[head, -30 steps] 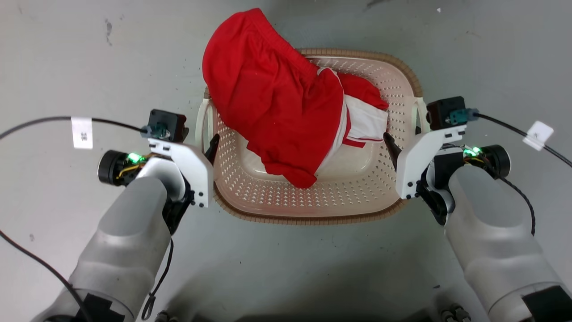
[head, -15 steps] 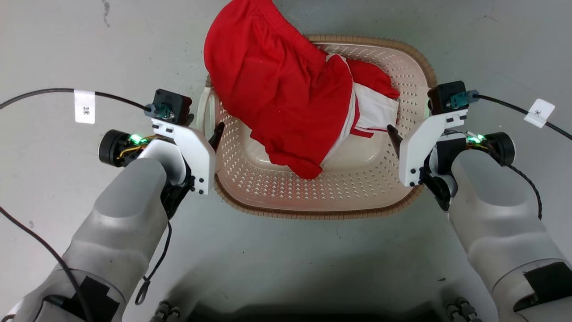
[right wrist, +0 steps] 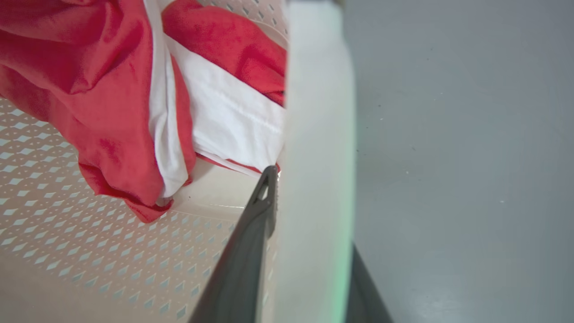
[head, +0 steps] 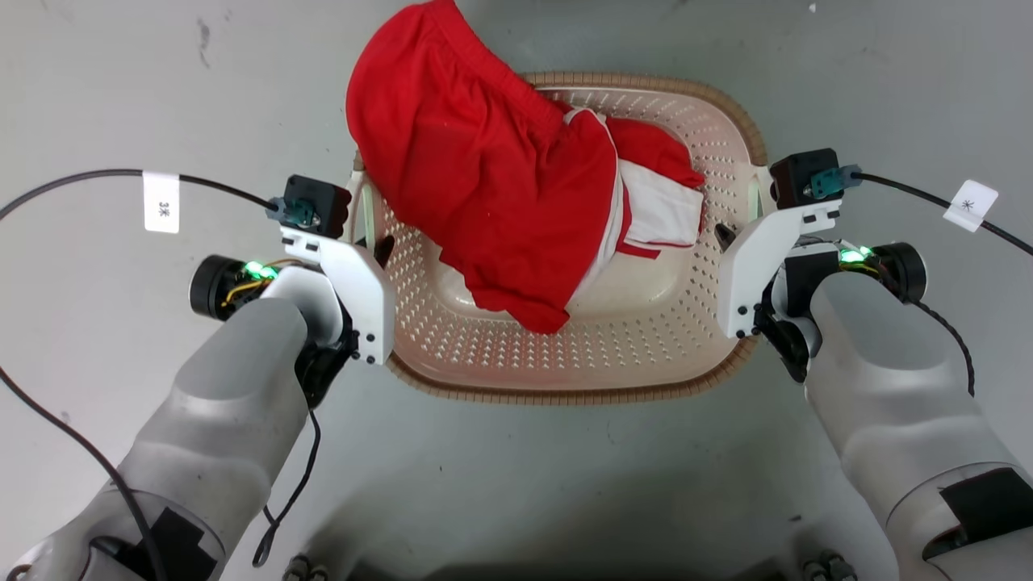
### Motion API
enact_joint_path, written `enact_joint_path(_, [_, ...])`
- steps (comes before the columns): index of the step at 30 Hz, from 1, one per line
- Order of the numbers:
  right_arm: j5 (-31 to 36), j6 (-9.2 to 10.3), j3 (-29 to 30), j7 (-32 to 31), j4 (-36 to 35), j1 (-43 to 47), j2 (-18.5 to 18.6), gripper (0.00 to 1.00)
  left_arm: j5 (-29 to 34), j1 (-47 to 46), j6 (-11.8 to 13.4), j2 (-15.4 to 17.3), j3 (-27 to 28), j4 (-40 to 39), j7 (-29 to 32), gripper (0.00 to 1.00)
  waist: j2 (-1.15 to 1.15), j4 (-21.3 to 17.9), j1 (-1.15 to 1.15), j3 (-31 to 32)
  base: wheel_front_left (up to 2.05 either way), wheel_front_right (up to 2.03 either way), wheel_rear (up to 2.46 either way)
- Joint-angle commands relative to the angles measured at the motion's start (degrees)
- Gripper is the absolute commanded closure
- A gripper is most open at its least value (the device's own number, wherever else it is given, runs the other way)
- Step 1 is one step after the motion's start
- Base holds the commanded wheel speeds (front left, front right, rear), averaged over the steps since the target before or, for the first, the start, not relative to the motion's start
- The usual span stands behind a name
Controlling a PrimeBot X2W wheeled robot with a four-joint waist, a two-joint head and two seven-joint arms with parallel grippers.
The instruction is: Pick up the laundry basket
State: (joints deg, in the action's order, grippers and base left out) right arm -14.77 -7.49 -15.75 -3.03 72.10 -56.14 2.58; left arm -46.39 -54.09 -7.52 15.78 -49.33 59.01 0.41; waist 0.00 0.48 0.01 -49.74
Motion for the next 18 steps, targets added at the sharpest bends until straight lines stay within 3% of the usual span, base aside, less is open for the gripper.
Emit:
enact_joint_path(1, [0.15, 0.00, -0.58, -0.34, 0.32, 0.37, 0.55, 1.00, -0.60, 0.69, 0.13, 1.01, -0.76, -0.20, 0.38, 1.00, 0.00, 0.09, -0.01, 1.54, 0.00, 0.00, 0.00])
enact_joint_path(10, [-1.57, 0.00, -3.24, -6.64, 1.31, 4.06, 0.55, 1.00, -7.67, 3.45, 0.11, 2.73, -7.15, -3.24, 8.02, 1.00, 0.00, 0.16, -0.01, 12.26, 0.00, 0.00, 0.00])
enact_joint_path(18, [-7.03, 0.00, -7.18, -18.25, 0.45, 7.97, 0.66, 1.00, -15.58, 7.80, 0.10, 5.86, -11.69, -6.51, 16.81, 1.00, 0.00, -0.80, -0.01, 24.13, 0.00, 0.00, 0.00])
